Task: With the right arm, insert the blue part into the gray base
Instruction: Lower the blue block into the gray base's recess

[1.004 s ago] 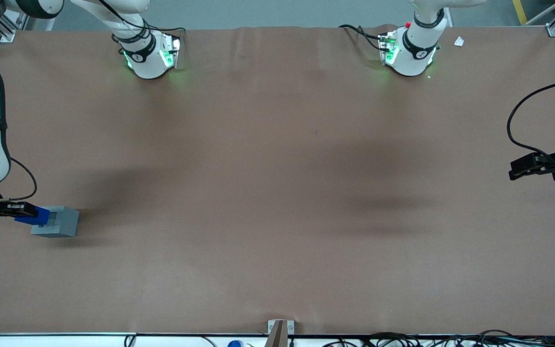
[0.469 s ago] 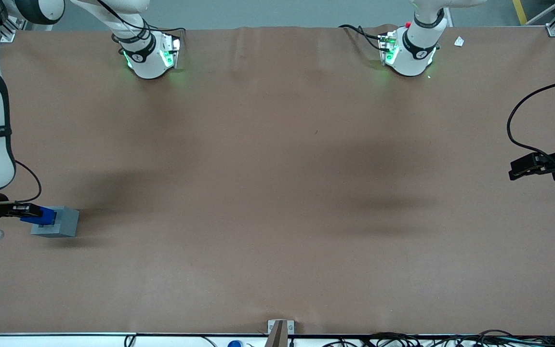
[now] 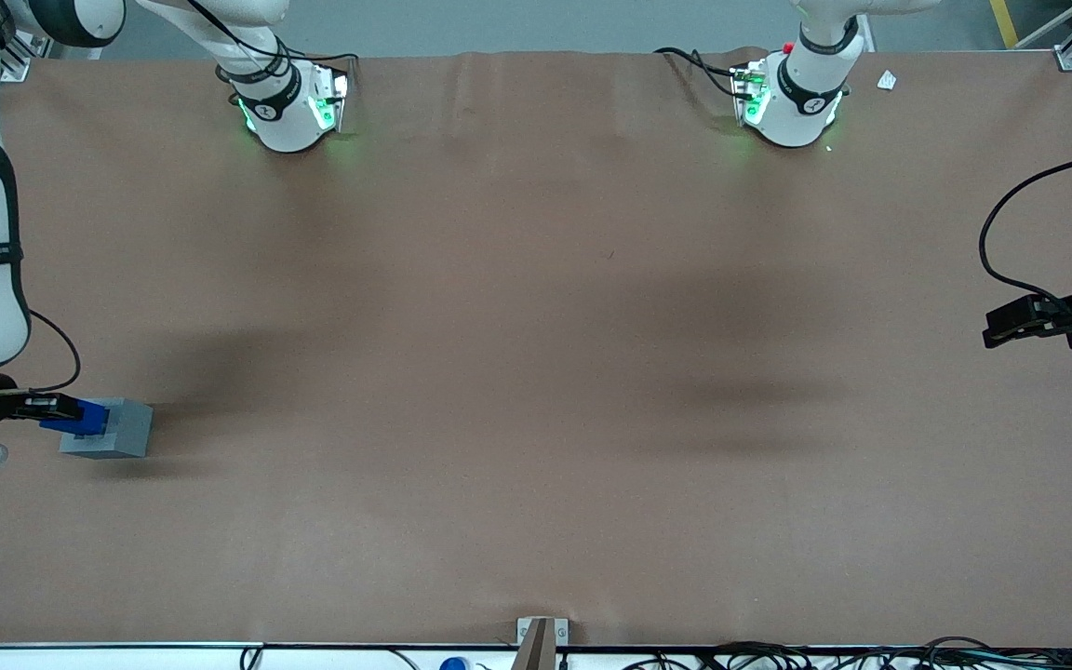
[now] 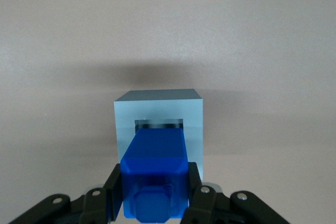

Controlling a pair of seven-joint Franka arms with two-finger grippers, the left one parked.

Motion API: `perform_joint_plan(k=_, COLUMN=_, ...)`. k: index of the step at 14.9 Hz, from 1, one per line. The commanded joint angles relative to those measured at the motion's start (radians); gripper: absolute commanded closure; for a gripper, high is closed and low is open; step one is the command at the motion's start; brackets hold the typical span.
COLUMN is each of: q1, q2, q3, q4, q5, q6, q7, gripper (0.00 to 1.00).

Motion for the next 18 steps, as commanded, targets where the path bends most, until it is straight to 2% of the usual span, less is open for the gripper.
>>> perform_joint_plan(k=1, q1=-0.012, q2=0.007, q3=0.014, q4=0.019, q5=0.013, q6=-0.007, q7=0.012, gripper=1.00)
perform_joint_plan(k=18, q1=-0.019, q2=0.033, q3=0.014, q4=0.021, q5=0.013, q6=-0.004, q7=0.012, gripper=0.99)
